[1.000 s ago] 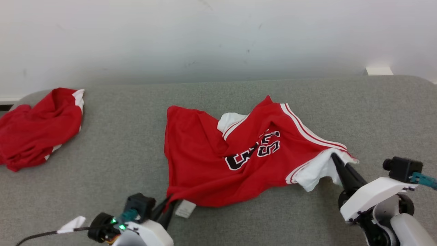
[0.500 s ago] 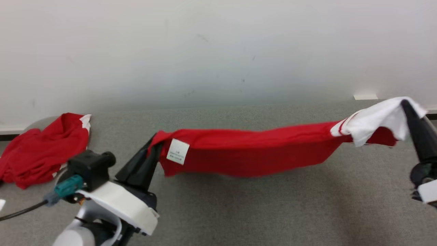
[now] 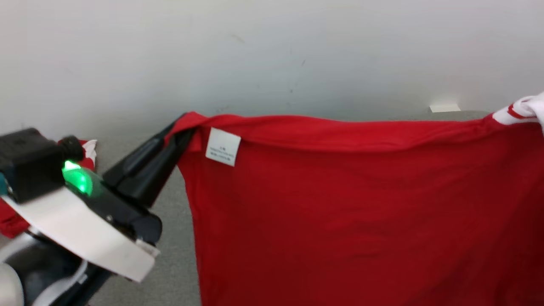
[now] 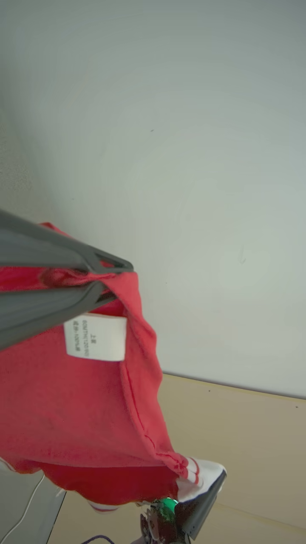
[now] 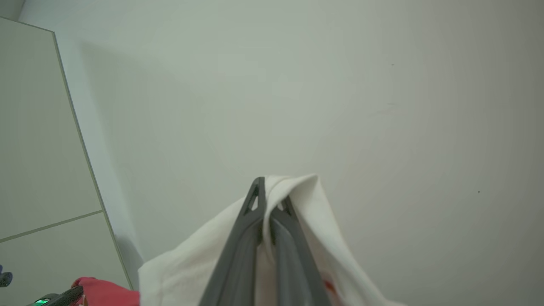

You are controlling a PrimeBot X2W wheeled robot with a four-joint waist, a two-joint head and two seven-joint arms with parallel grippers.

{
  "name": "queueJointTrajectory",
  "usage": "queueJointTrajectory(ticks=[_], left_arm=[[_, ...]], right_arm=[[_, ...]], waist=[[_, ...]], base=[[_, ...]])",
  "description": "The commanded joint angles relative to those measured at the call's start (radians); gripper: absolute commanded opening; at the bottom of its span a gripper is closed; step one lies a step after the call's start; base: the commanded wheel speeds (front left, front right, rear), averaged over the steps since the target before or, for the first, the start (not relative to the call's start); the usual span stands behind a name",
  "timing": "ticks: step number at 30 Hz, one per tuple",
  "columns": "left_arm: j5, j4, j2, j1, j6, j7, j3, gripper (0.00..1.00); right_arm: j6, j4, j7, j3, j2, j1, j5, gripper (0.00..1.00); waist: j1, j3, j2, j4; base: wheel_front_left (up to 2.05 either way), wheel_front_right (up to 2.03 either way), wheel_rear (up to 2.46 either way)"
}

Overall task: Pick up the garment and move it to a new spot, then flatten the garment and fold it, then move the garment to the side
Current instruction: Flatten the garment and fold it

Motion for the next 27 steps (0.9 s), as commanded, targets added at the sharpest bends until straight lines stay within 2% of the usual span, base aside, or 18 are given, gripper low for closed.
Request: queueJointTrajectory(ticks=[1,4,7,12,15,18,19,22,27], left_arm=[[-0.010,0.007,0.019,-0.038,0.005,0.013,0.011,0.00],[-0.010,0.070,0.034,-0.133,0.008,0.053,0.012,0.00],[0.040,0.184,0.053,-0.256,0.012,0.065,0.002,0.00],[0.143,0.447,0.038,-0.503,0.001,0.012,-0.046,0.00],[0.234,0.615,0.029,-0.668,0.014,-0.090,-0.062,0.00],[0.299,0.776,-0.005,-0.802,0.018,-0.220,-0.082,0.00],[0.324,0.874,-0.036,-0.885,0.027,-0.346,-0.078,0.00],[0.370,1.027,-0.066,-0.954,0.041,-0.523,-0.092,0.00],[0.392,1.230,-0.114,-0.966,0.006,-0.725,-0.139,0.00]], right_arm=[[0.001,0.024,0.022,-0.003,0.018,-0.029,-0.023,0.00],[0.001,0.107,0.089,0.010,0.070,-0.115,-0.094,0.00],[0.001,0.214,0.129,0.029,0.129,-0.239,-0.184,0.00],[0.001,0.409,0.101,0.098,0.174,-0.490,-0.342,0.00],[0.001,0.553,0.024,0.144,0.181,-0.649,-0.426,0.00],[0.001,0.713,-0.103,0.201,0.182,-0.797,-0.461,0.00],[0.001,0.817,-0.222,0.216,0.179,-0.882,-0.438,0.00],[0.001,0.960,-0.374,0.258,0.182,-0.965,-0.414,0.00],[0.001,1.124,-0.529,0.334,0.181,-0.964,-0.369,0.00]], waist=[[0.0000,0.034,0.0000,-0.006],[0.0000,0.100,0.0000,-0.006],[0.0000,0.179,0.0000,-0.004],[0.0000,0.305,0.0000,0.001],[0.0000,0.376,0.0000,-0.010],[0.0000,0.423,0.0000,-0.018],[0.0000,0.440,0.0000,-0.021],[0.0000,0.454,0.0000,-0.025],[0.0000,0.466,0.0000,-0.024]], base=[[0.00,0.00,0.00],[0.00,0.00,0.00],[0.00,0.00,0.00],[0.00,0.00,0.00],[0.00,0.00,0.00],[0.00,0.00,0.00],[0.00,0.00,0.00],[0.00,0.00,0.00],[0.00,0.00,0.00]])
